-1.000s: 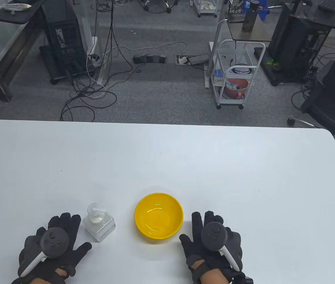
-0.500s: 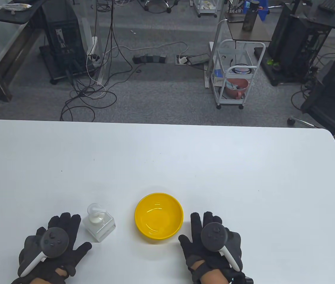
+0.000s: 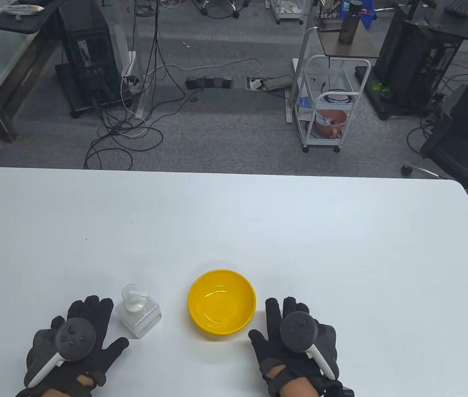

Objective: Press foam dish soap pump onto bowl

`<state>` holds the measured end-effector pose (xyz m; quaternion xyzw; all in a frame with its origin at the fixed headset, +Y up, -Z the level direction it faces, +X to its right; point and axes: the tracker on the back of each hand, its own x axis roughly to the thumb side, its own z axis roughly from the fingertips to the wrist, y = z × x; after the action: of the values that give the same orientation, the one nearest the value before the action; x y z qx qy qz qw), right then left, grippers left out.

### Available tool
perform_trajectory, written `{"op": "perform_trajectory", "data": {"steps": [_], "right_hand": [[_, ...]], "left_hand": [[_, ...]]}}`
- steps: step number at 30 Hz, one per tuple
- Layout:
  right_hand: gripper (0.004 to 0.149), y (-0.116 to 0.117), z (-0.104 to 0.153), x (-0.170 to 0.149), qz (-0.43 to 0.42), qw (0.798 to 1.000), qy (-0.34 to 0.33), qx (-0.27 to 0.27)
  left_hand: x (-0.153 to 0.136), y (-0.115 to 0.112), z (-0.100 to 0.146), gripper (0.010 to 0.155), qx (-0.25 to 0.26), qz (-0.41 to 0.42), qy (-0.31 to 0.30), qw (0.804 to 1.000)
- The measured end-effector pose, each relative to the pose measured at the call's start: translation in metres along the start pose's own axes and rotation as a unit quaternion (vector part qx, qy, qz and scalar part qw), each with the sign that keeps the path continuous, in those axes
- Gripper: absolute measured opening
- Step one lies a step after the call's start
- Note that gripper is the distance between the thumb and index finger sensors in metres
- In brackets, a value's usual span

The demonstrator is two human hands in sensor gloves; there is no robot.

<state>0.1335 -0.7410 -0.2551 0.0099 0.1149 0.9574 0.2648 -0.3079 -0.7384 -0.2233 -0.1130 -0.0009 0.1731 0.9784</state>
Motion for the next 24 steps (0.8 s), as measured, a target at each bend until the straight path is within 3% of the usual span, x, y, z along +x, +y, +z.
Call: {"op": "perform_trajectory", "data": {"steps": [5,11,18,24], "right_hand": [[0.079,0.001,0.000,0.000,-0.007,1.000,0.000,0.005],[0.079,-0.003,0.002,0.003,-0.015,1.000,-0.017,0.001],[0.080,-0.002,0.001,0.003,-0.032,0.999,-0.026,0.007],[0.080,-0.003,0.001,0.003,-0.045,0.998,-0.033,0.012]], "left_hand": [[0.009,0.008,0.009,0.090,0.033,0.008,-0.031,0.999],[0.037,0.036,0.020,0.090,0.091,0.016,-0.073,0.993],[0.078,0.055,0.003,0.090,0.049,-0.054,-0.070,0.995],[0.100,0.054,-0.019,0.089,-0.001,-0.121,-0.062,0.991]]}}
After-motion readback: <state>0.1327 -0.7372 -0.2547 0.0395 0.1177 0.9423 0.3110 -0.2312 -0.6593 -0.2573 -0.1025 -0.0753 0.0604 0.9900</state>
